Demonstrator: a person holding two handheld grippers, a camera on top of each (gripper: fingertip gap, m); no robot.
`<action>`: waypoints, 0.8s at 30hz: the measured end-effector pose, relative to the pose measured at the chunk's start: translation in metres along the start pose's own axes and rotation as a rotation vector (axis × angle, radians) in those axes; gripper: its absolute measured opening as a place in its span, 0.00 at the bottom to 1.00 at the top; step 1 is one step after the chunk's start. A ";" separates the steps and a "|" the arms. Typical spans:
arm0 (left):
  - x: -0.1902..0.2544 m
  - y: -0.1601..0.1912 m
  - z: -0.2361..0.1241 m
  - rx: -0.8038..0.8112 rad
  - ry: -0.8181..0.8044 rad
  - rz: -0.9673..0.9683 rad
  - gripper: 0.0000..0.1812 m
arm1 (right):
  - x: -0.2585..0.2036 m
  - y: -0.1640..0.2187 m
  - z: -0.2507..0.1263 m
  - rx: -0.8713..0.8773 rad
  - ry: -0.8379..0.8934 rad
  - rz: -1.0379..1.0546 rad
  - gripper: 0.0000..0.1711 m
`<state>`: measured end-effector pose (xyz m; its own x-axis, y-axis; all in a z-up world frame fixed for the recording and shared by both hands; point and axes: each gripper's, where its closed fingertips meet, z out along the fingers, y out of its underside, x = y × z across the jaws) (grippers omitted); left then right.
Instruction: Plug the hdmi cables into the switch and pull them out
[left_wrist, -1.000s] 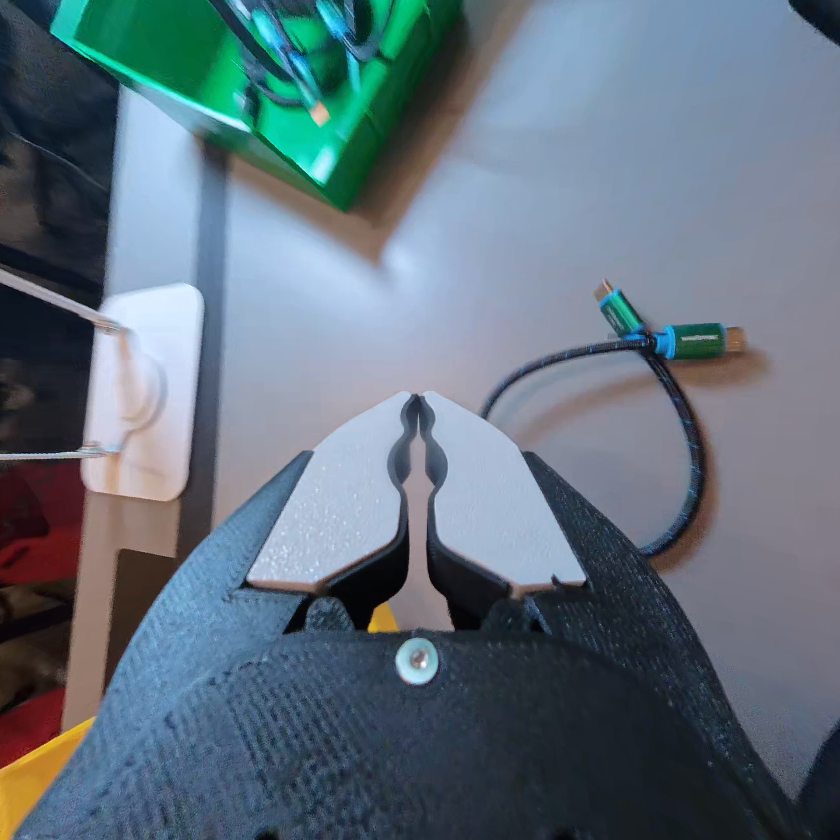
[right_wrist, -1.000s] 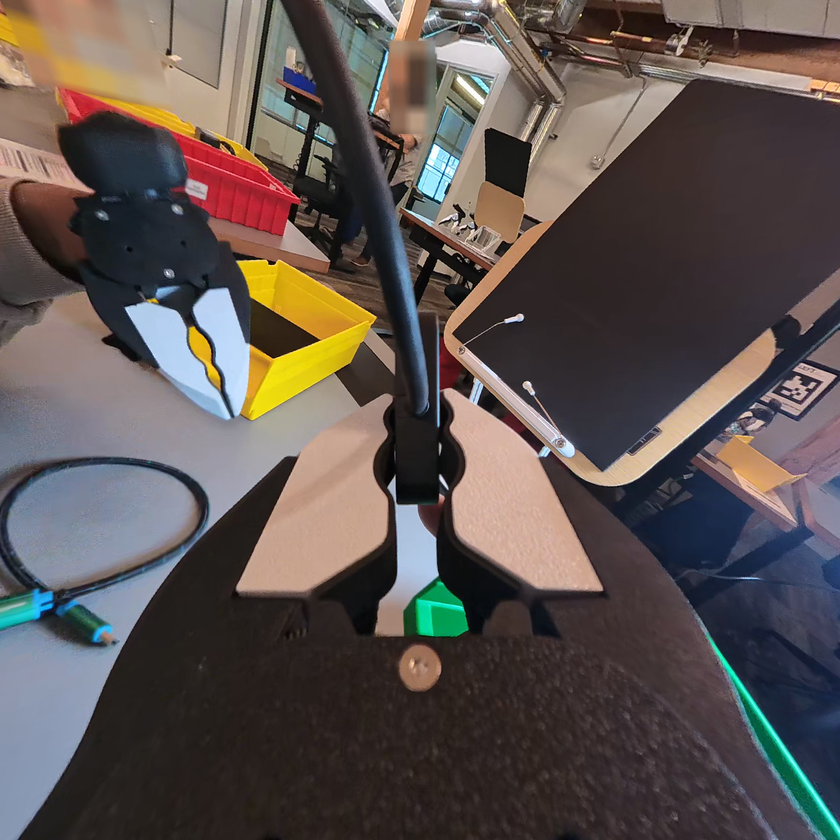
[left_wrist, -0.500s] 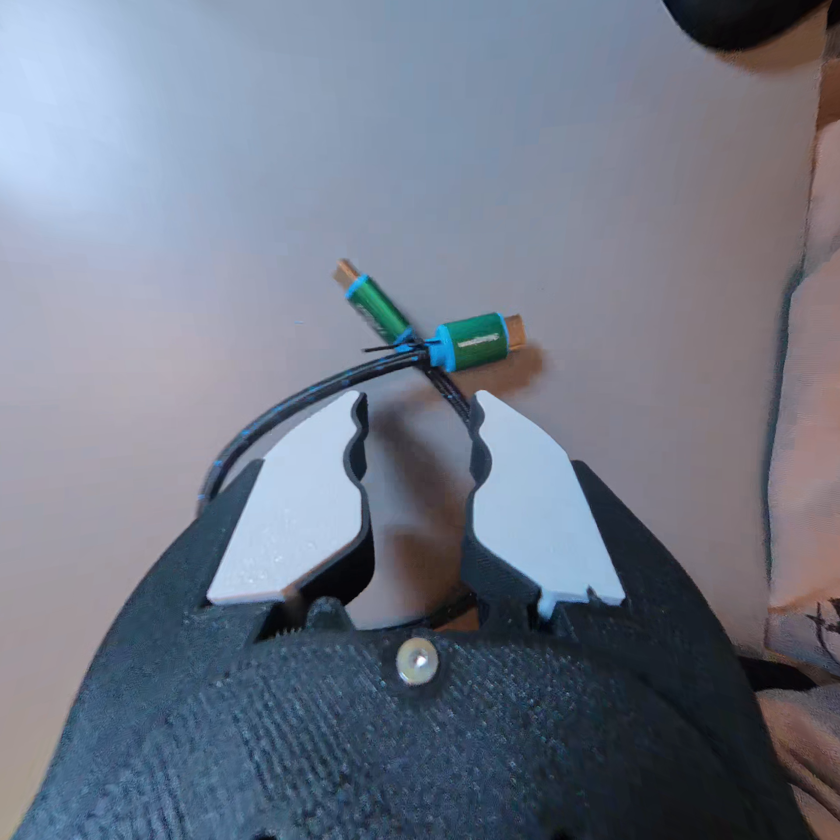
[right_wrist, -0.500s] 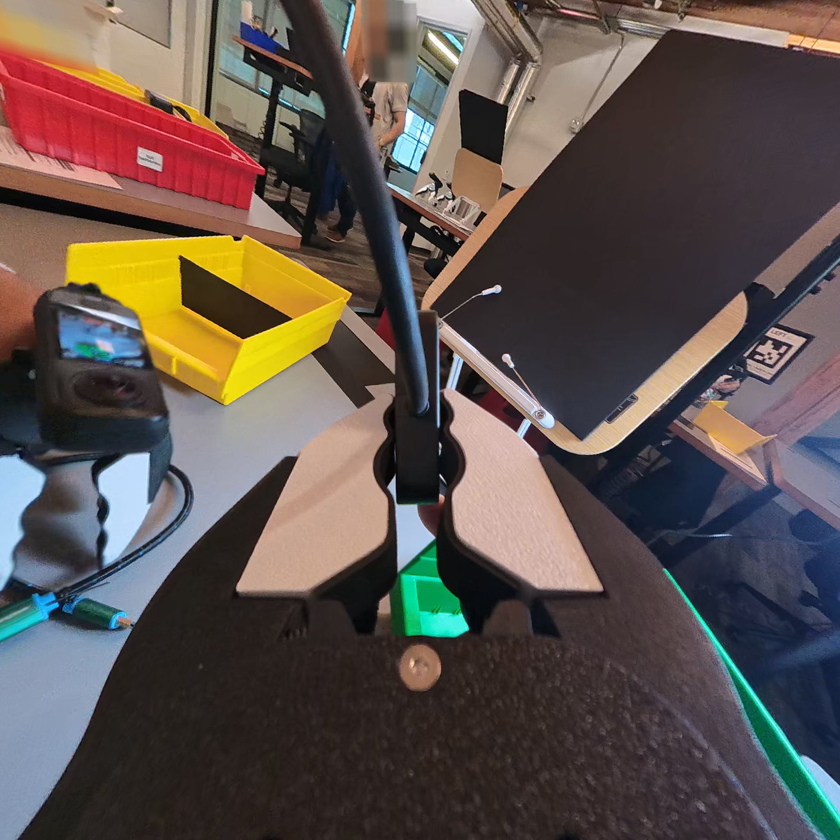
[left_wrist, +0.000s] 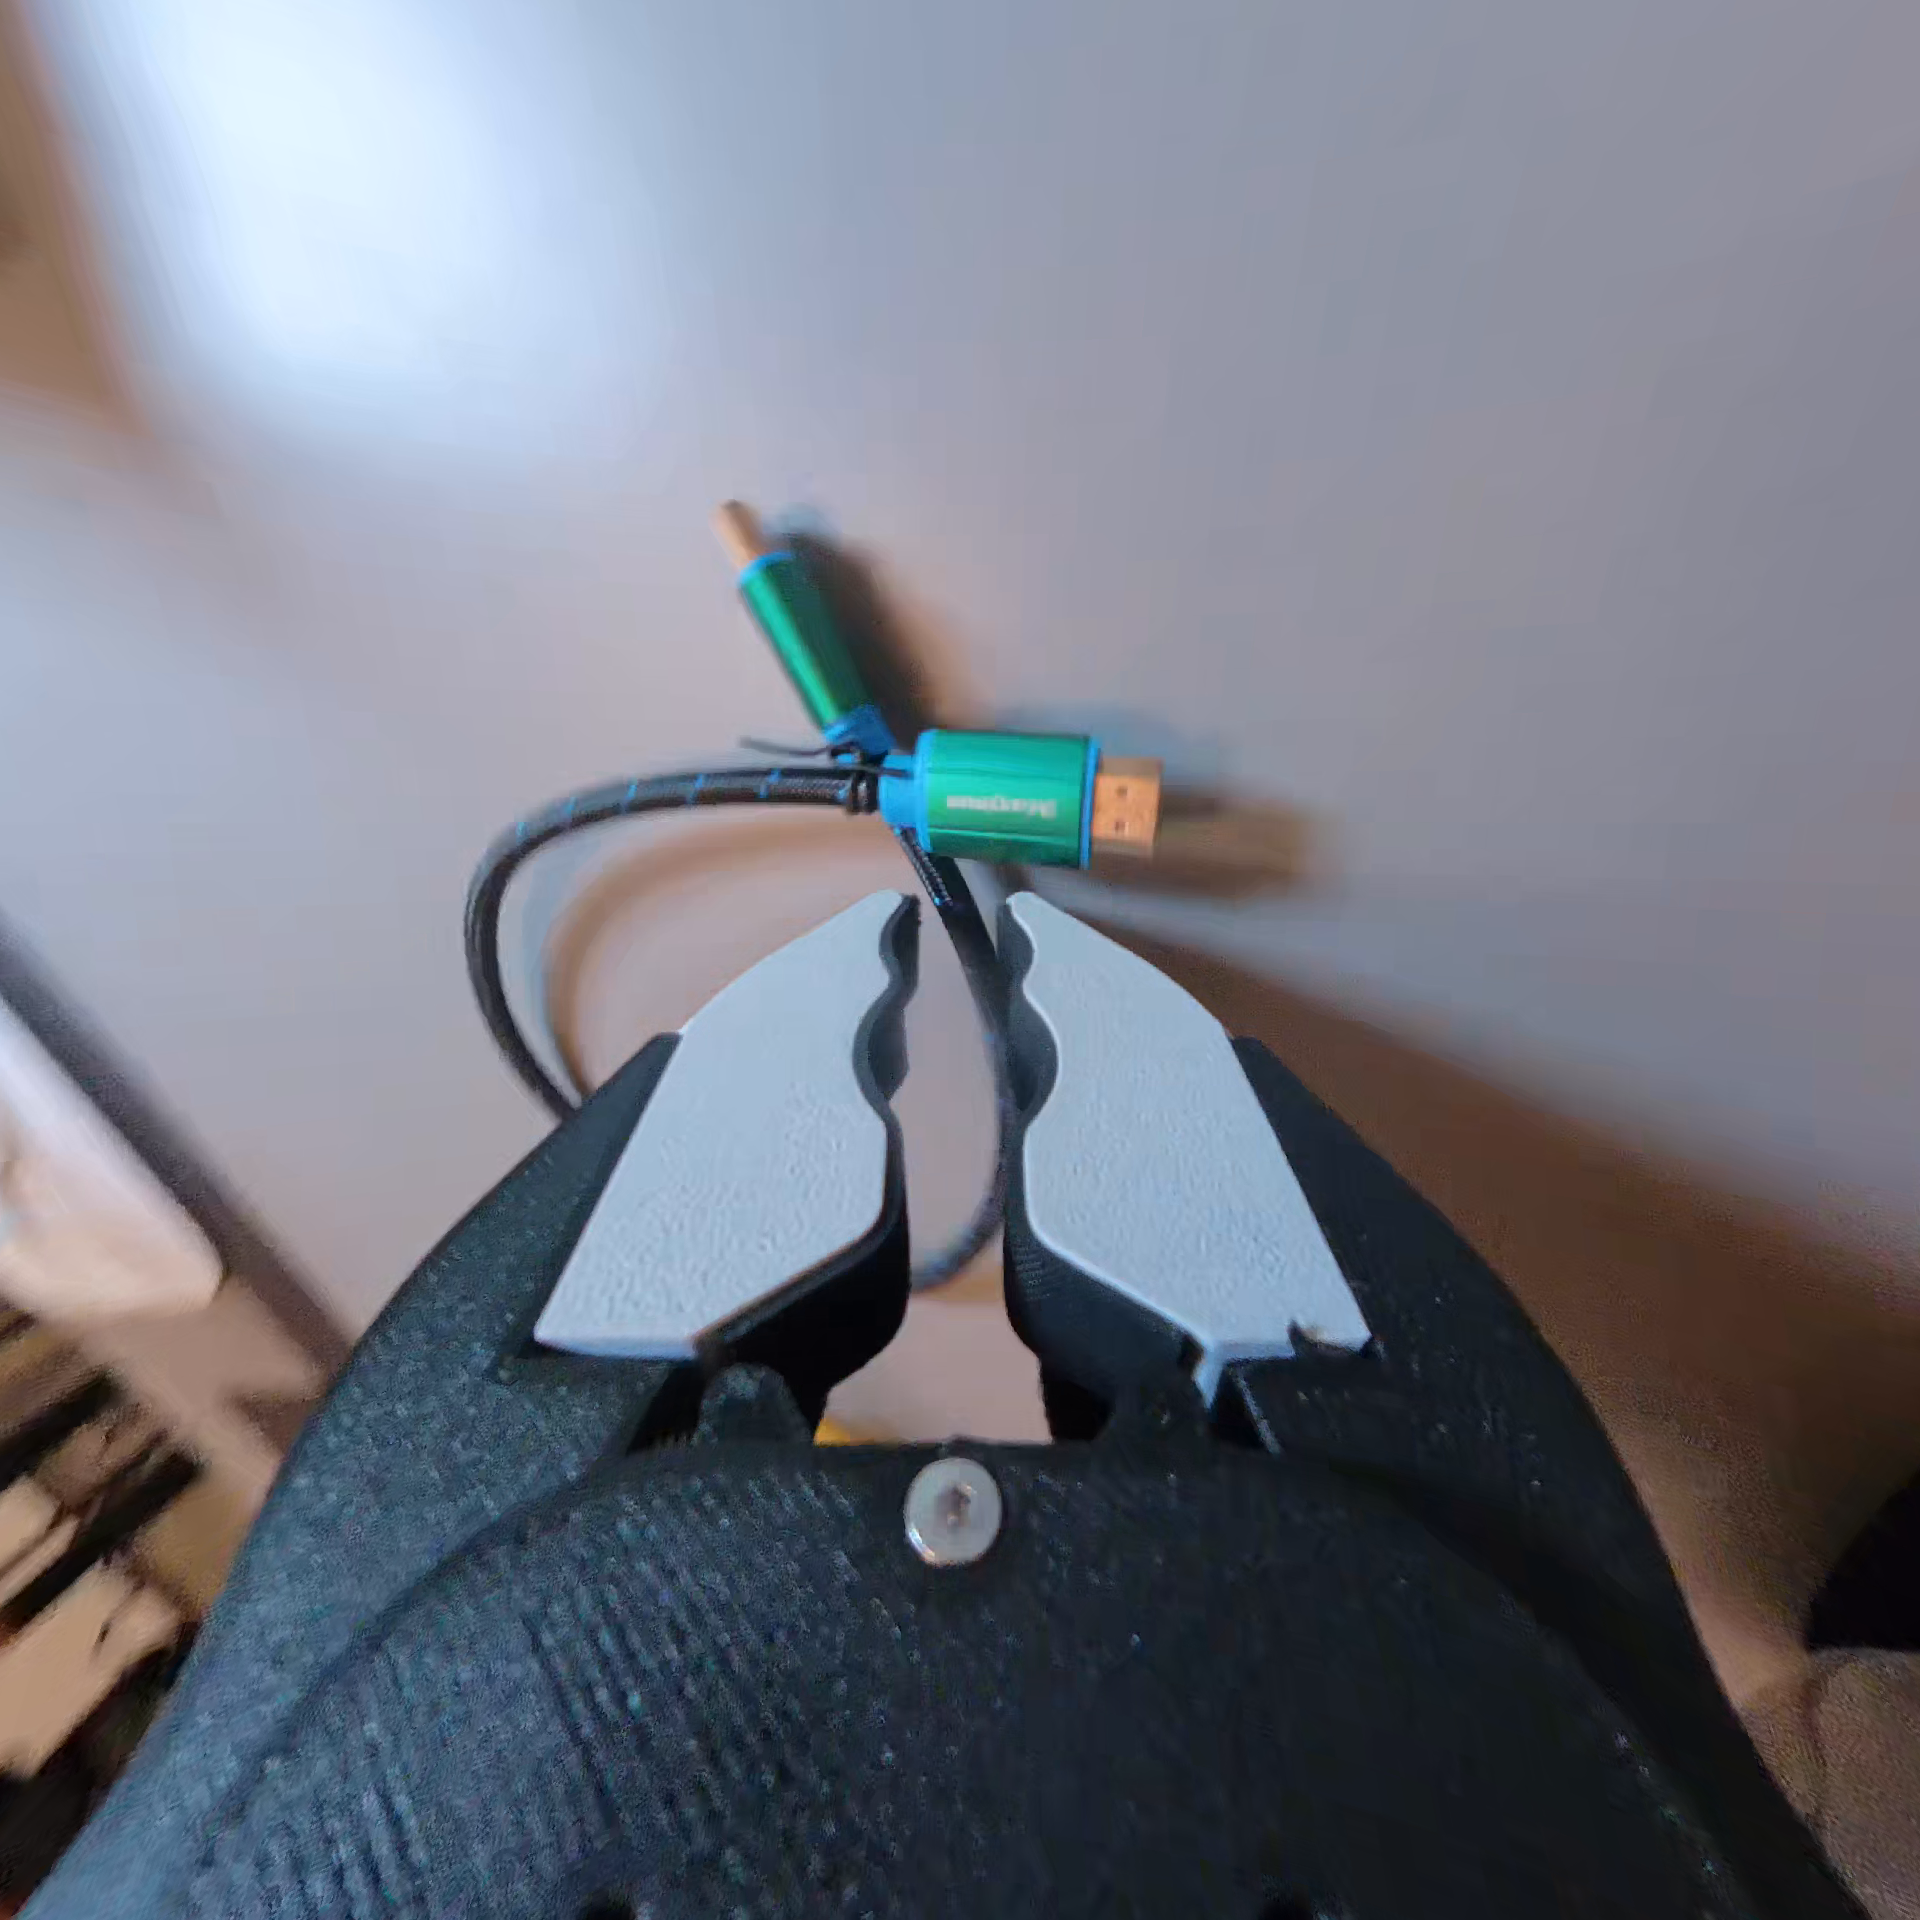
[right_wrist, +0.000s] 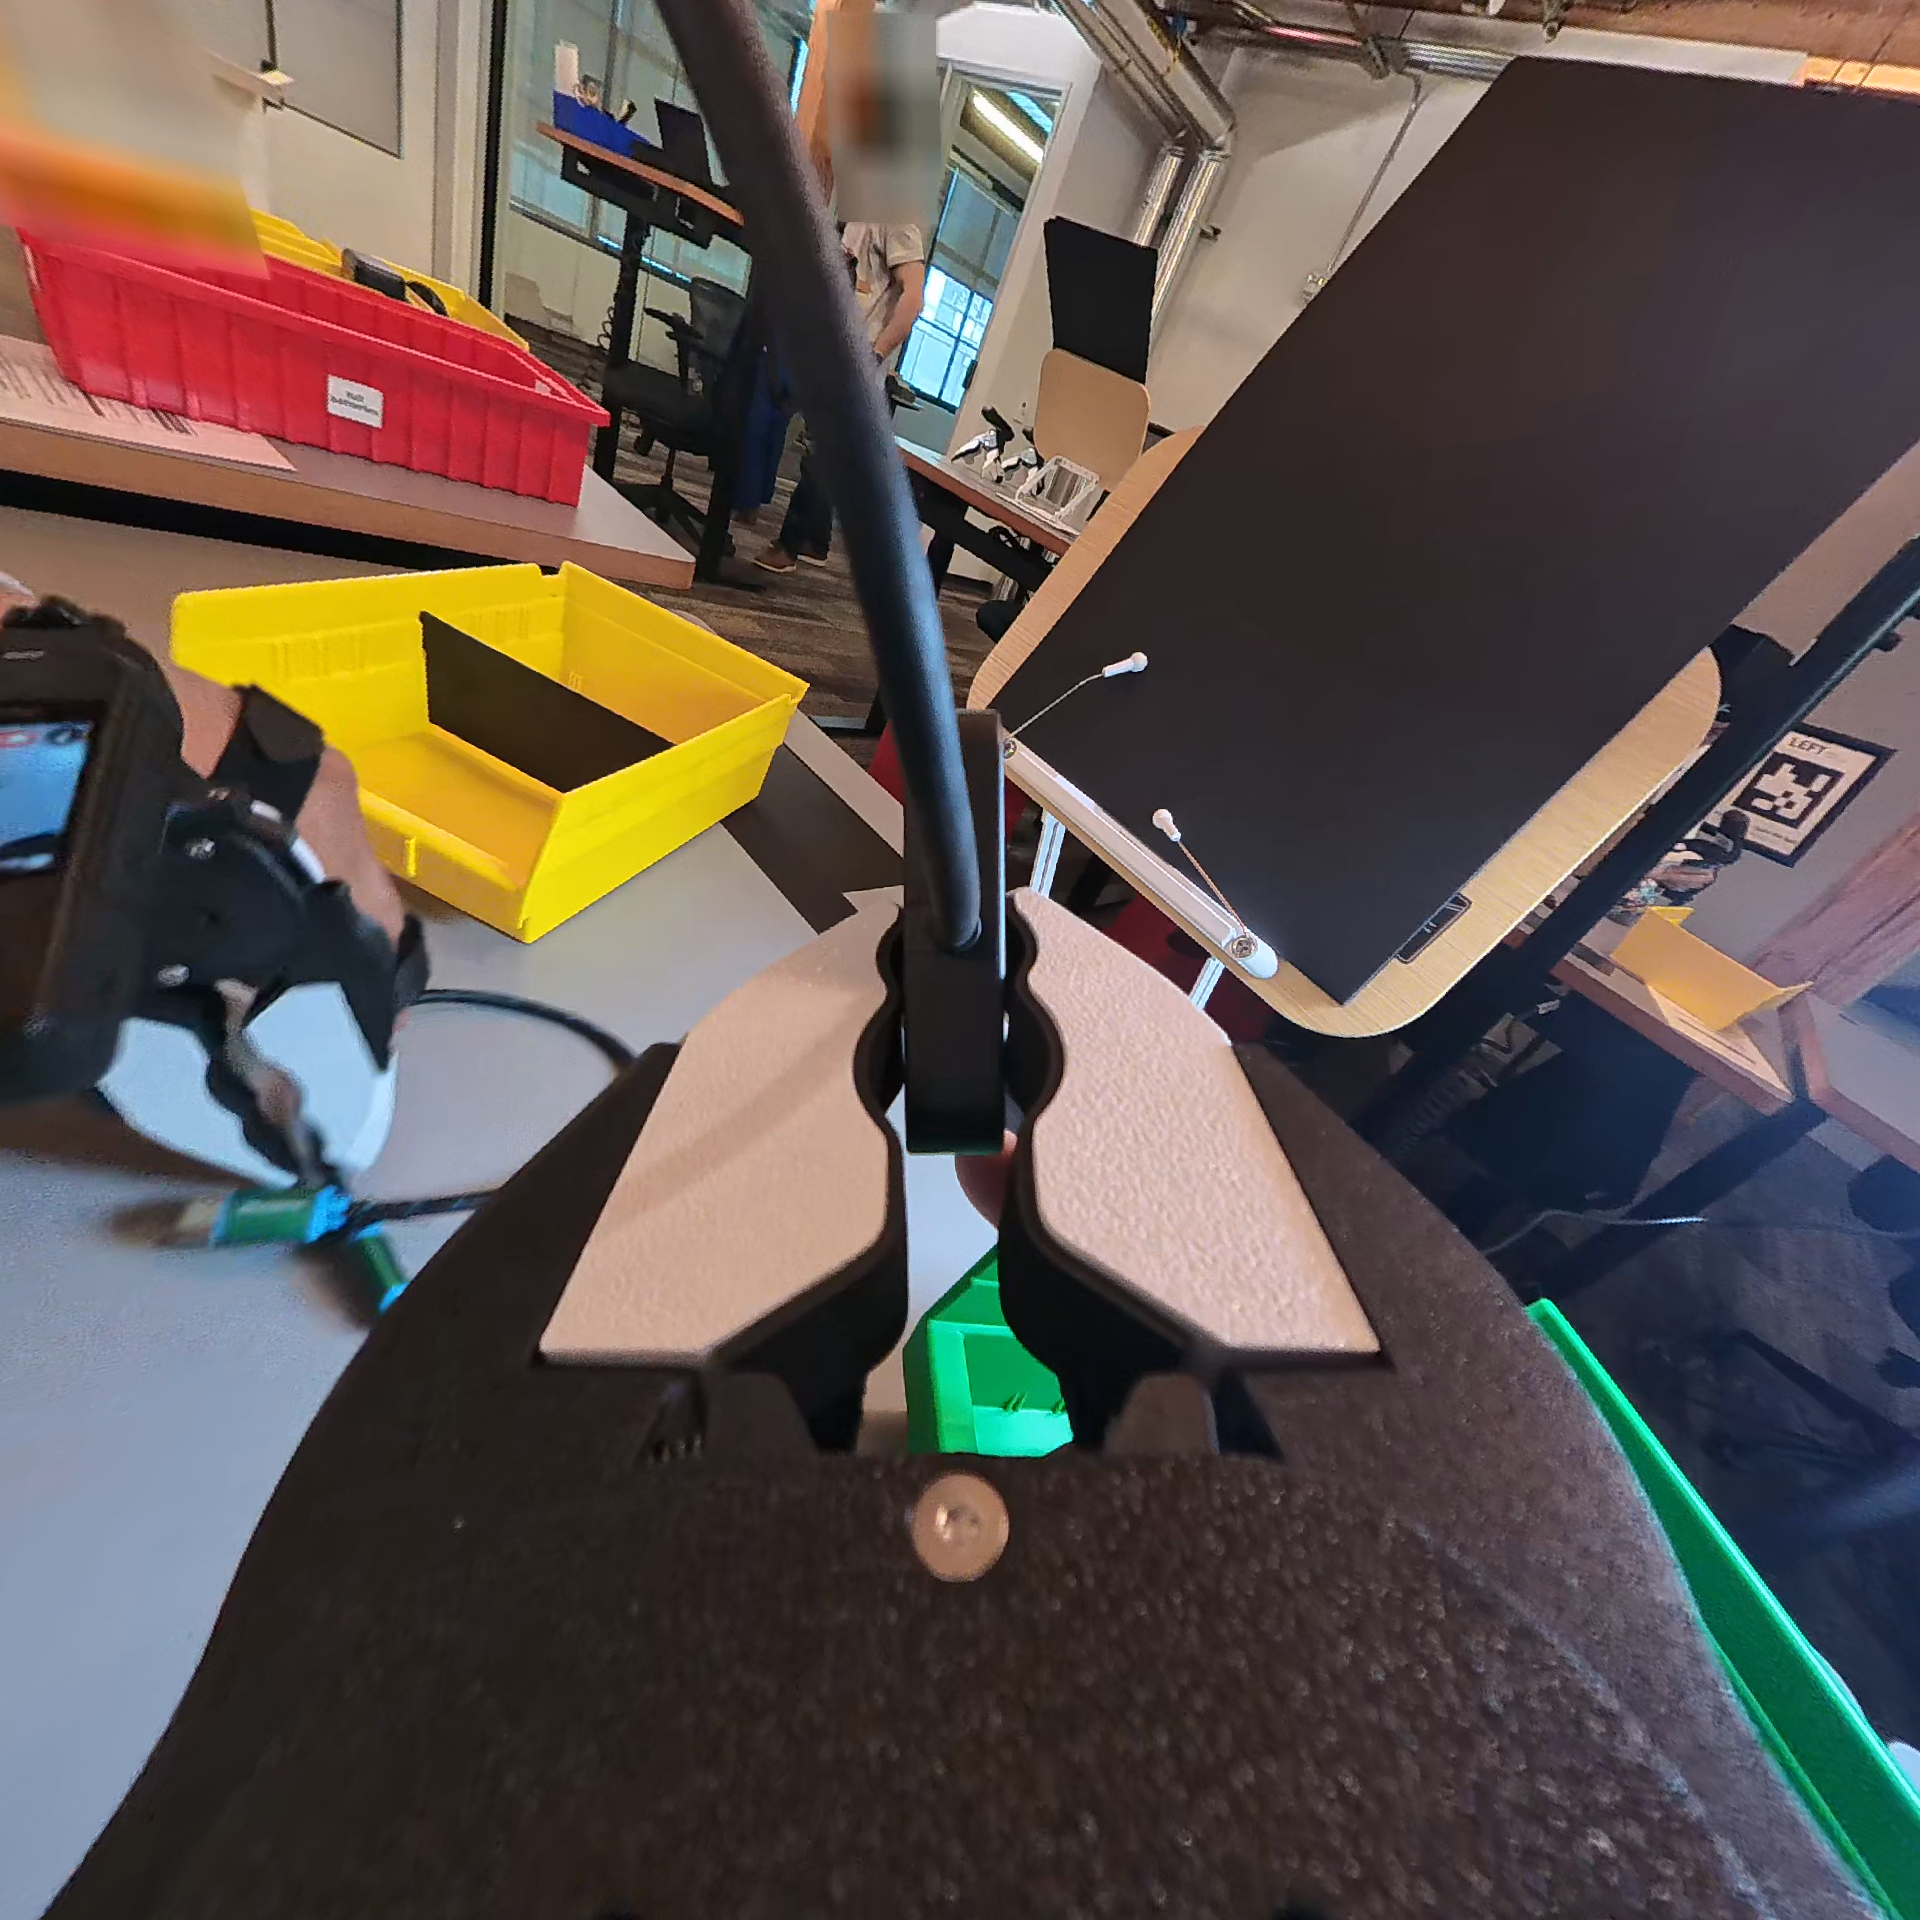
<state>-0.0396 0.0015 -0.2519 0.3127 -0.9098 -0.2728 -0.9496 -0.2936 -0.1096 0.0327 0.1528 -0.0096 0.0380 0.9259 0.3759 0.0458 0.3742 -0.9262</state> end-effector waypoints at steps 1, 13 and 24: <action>-0.007 0.010 -0.004 -0.016 -0.026 -0.040 0.11 | 0.000 0.000 0.000 0.003 -0.001 0.003 0.09; -0.035 -0.010 0.005 0.358 0.113 -0.517 0.32 | -0.004 0.005 0.004 -0.014 -0.015 0.002 0.09; -0.054 -0.004 0.019 0.279 -0.044 -0.520 0.22 | -0.017 0.007 0.010 -0.006 -0.059 -0.016 0.09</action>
<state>-0.0522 0.0576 -0.2546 0.7421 -0.6523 -0.1541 -0.6320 -0.6043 -0.4853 0.0221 0.1398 -0.0225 -0.0215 0.9212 0.3886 0.0519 0.3892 -0.9197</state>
